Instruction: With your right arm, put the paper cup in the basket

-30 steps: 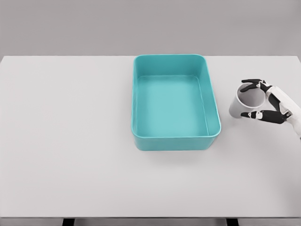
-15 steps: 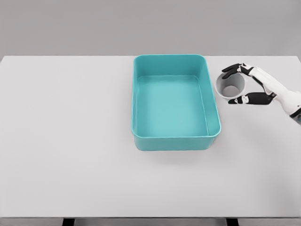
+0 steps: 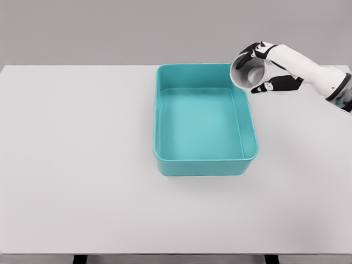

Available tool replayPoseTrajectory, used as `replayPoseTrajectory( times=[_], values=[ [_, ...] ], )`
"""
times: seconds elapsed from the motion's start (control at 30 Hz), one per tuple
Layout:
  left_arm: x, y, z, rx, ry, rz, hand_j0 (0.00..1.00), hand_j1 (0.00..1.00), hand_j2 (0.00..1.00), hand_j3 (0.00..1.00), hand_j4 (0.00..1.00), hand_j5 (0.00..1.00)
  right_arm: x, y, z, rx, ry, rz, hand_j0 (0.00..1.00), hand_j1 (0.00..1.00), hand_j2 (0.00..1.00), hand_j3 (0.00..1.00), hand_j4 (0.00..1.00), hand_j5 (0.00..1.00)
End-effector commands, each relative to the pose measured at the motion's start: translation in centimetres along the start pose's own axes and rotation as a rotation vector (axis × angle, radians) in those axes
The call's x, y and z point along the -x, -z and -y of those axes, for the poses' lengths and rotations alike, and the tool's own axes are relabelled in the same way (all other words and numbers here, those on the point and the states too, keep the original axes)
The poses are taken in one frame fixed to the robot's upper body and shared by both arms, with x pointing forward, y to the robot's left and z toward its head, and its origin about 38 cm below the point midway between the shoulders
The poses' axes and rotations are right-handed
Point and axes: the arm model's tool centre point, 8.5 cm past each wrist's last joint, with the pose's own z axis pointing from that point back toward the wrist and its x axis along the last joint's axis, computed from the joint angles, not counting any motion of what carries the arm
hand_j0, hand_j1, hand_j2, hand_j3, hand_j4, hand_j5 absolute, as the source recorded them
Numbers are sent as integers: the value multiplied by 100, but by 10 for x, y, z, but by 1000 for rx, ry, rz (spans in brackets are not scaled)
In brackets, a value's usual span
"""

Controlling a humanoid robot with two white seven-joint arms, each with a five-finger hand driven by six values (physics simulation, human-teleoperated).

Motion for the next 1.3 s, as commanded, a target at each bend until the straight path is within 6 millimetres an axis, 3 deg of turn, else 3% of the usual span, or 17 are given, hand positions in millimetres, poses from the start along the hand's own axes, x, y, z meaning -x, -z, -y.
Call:
replayPoseTrajectory(
  times=[0.0, 0.23, 0.4, 0.43, 0.53, 0.6, 0.87, 0.97, 1.07, 1.13, 1.2, 1.27],
  values=[
    [0, 0, 0, 0, 0, 0, 100, 100, 100, 100, 100, 100, -2, 10, -23, -61, 4, 15, 56, 56, 56, 56, 56, 56],
    [0, 0, 0, 1, 0, 0, 100, 100, 100, 100, 100, 100, -18, 44, -30, -118, -57, 87, 56, 56, 56, 56, 56, 56],
    [0, 0, 0, 0, 0, 0, 100, 100, 100, 100, 100, 100, -21, 51, -39, -144, -53, 99, 60, 60, 60, 60, 60, 60],
    [0, 0, 0, 0, 0, 0, 100, 100, 100, 100, 100, 100, -21, 52, -41, -151, -51, 102, 62, 62, 62, 62, 62, 62],
    [0, 0, 0, 0, 0, 0, 100, 100, 100, 100, 100, 100, -17, 50, -41, -153, -50, 88, 89, 89, 89, 89, 89, 89],
    [0, 0, 0, 0, 0, 0, 100, 100, 100, 100, 100, 100, -18, 52, -42, -159, -52, 91, 100, 100, 100, 100, 100, 100],
    [0, 0, 0, 0, 0, 0, 100, 100, 100, 100, 100, 100, -21, 61, -48, -204, -84, 107, 100, 100, 100, 100, 100, 100],
    [0, 0, 0, 0, 0, 0, 100, 100, 100, 100, 100, 100, -19, 58, -46, -208, -92, 97, 100, 100, 100, 100, 100, 100],
    [0, 0, 0, 1, 0, 0, 100, 100, 100, 100, 100, 100, -8, 38, -42, -240, -113, 51, 100, 100, 100, 100, 100, 100],
    [0, 0, 0, 0, 0, 0, 100, 100, 100, 100, 100, 100, -6, 32, -20, -222, -154, 32, 100, 100, 100, 100, 100, 100],
    [0, 0, 0, 0, 0, 0, 100, 100, 100, 100, 100, 100, 8, -10, 18, -212, -219, -69, 100, 100, 100, 100, 100, 100],
    [0, 0, 0, 1, 0, 0, 100, 100, 100, 100, 100, 100, 13, -31, 30, -217, -242, -117, 100, 100, 100, 100, 100, 100]
  ],
)
